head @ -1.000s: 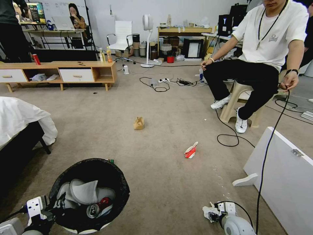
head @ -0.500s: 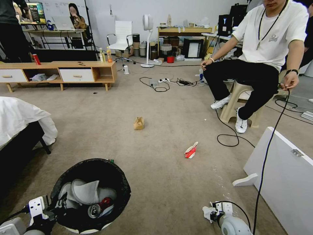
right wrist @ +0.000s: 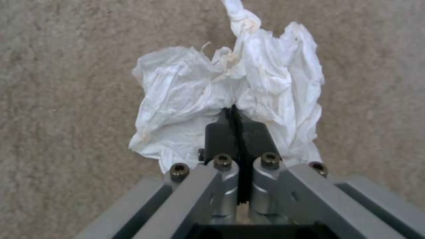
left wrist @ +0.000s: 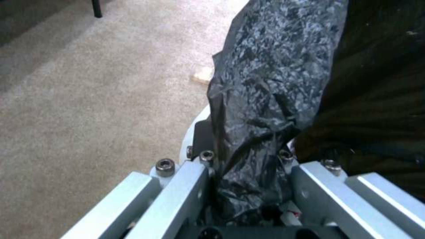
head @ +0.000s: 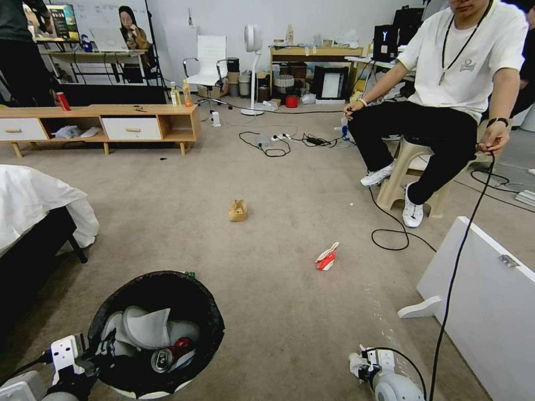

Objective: Pick up the trash bin and place the garbage on the floor into it.

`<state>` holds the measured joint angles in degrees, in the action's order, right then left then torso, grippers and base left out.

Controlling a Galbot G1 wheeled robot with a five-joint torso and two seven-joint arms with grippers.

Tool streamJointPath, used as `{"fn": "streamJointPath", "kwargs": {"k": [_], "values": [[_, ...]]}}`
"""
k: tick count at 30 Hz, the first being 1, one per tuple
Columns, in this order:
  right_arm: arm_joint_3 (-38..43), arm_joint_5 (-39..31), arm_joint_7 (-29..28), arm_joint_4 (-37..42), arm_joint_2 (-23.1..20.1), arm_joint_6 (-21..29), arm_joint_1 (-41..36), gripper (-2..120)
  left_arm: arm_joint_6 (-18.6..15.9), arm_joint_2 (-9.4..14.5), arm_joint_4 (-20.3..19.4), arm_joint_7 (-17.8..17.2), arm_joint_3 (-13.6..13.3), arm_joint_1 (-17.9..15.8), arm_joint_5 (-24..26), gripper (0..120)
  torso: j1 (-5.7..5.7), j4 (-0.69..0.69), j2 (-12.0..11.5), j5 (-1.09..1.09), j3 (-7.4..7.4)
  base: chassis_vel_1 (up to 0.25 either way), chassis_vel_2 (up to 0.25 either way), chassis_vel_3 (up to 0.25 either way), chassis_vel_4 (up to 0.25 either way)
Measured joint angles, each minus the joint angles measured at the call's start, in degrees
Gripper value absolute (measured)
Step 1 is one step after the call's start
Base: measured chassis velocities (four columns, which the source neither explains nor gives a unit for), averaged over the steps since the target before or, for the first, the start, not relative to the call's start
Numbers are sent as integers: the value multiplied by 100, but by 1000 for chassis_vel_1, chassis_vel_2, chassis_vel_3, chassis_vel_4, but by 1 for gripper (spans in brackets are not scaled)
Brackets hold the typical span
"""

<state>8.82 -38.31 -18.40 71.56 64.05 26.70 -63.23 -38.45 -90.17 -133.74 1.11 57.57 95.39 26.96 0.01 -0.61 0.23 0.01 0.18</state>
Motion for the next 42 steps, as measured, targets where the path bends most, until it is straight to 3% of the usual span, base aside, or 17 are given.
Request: {"fn": "streamJointPath", "kwargs": {"k": [8, 13, 17, 20, 24, 28, 30, 32, 36, 42], "values": [[32, 60, -7, 124, -118, -99, -110, 0, 20, 1, 31, 4, -15, -17, -15, 7, 0, -1, 0, -2, 0, 0, 0, 0, 0], [55, 80, -25, 283, -185, -136, -206, 23, 23, 4, 43, 6, -32, -40, -26, 7, 0, -1, 0, -1, 0, 0, 0, 0, 0], [59, 81, -52, 377, -231, -136, -245, 33, 23, 6, 46, 6, -34, -42, -29, 7, 0, 0, 0, -1, 0, 0, 0, 0, 0], [62, 70, -82, 515, -295, -124, -300, 50, 24, 2, 48, 11, -46, -42, -40, 7, 0, -1, 0, -1, 0, 0, 0, 0, 0], [62, 55, -112, 608, -321, -119, -333, 58, 25, -7, 51, 11, -54, -42, -54, 7, 0, 0, 0, -1, 0, 0, 0, 0, 0], [62, 57, -152, 708, -354, -122, -383, 76, 34, -24, 51, 17, -66, -37, -73, 7, 0, -1, 0, -1, 0, 0, 0, 0, 0], [62, 59, -154, 707, -354, -124, -383, 79, 34, -25, 51, 17, -66, -37, -73, 7, 0, -1, 0, -1, 0, 0, 0, 0, 0], [62, 69, -157, 681, -344, -137, -369, 92, 36, -27, 47, 18, -66, -33, -74, 7, 0, 0, 0, -1, 0, 0, 0, 0, 0], [61, 70, -156, 621, -332, -143, -335, 99, 36, -38, 39, 20, -62, -31, -80, 7, 0, -1, 0, -1, 0, 0, 0, 0, 0], [30, 79, -101, 402, -233, -175, -218, 100, 39, -63, 38, 23, -75, -31, -103, 7, 0, 0, 0, -1, 0, 0, 0, 0, 0]]}}
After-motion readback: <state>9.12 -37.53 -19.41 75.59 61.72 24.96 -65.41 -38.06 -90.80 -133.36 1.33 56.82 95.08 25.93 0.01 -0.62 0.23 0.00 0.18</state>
